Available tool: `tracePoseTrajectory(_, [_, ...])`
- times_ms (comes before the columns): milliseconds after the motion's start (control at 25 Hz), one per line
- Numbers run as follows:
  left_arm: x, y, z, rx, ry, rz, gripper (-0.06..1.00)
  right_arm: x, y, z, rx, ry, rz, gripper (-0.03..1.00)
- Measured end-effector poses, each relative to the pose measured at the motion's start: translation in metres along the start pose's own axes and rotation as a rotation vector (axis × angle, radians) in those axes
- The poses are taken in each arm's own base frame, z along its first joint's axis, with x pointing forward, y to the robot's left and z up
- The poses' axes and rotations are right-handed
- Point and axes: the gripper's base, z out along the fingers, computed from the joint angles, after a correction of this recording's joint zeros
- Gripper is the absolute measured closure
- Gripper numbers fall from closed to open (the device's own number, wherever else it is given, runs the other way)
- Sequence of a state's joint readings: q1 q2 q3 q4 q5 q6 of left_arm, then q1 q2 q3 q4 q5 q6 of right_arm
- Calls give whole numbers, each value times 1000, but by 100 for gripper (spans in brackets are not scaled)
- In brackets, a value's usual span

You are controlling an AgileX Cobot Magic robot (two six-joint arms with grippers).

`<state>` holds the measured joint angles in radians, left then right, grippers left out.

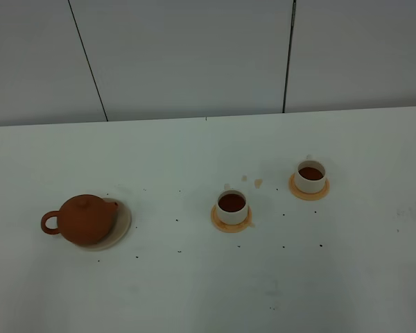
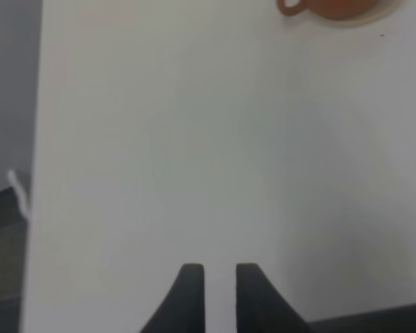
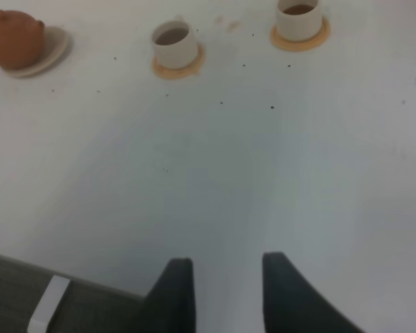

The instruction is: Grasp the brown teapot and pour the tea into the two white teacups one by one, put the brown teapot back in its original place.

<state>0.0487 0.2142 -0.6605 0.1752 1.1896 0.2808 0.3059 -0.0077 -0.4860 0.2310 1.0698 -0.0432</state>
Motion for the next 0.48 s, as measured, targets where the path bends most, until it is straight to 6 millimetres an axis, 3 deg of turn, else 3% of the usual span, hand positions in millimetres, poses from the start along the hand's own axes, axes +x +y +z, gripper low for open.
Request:
tracePoseTrajectory(200, [19,-24,12,139,-88,-123,77,0,0,0,0,0,0,73])
tracePoseTrajectory(320, [17,-31,13,191,-193,-157,77,0,0,0,0,0,0,73])
tracePoseTrajectory(480, [18,-32,14,196,-203,-161,77,0,0,0,0,0,0,73])
